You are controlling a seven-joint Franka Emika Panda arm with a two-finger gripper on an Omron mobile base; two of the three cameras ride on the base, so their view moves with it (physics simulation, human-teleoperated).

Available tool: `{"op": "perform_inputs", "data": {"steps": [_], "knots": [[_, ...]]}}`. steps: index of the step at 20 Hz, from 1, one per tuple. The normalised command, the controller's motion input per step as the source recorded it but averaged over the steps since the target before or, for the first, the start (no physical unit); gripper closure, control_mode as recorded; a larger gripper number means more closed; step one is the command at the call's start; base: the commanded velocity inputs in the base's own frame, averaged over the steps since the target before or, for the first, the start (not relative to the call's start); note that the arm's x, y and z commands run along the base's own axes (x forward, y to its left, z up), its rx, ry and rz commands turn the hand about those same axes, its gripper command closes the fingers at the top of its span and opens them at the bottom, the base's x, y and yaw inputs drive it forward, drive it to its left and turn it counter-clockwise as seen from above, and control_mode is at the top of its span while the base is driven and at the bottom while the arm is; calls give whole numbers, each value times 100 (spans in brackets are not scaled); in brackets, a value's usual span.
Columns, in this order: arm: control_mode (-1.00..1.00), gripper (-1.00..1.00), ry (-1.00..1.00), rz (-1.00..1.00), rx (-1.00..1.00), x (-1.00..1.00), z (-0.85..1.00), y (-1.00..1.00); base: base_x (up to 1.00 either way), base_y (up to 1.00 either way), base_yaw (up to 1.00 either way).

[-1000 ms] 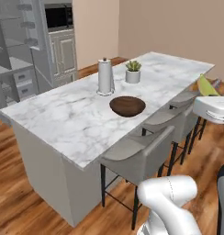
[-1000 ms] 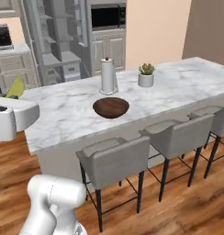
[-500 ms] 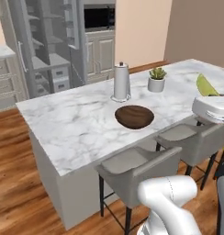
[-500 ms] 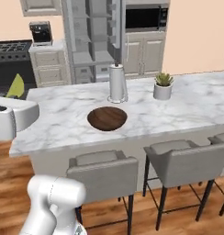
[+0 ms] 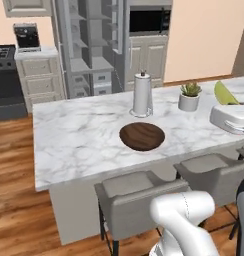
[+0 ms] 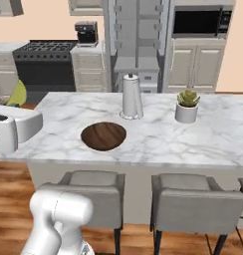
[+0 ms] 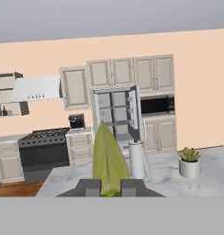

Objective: There is a bowl on the dining counter. Grab a lemon wedge from the fridge and place it in the bowl. Then get the liquor bottle and glass cup from the cabinet and place them next to the bowl.

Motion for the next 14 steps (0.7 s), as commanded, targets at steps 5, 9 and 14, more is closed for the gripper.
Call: {"op": "perform_inputs", "data": {"steps": [5,9,14], "knots": [[100,100,0,0,0,0,0,0,76,-51,49],[-100,100,4,10,1,24,-7,-4,73,-17,34],[-100,100,39,30,1,86,-41,-5,0,0,0]]}}
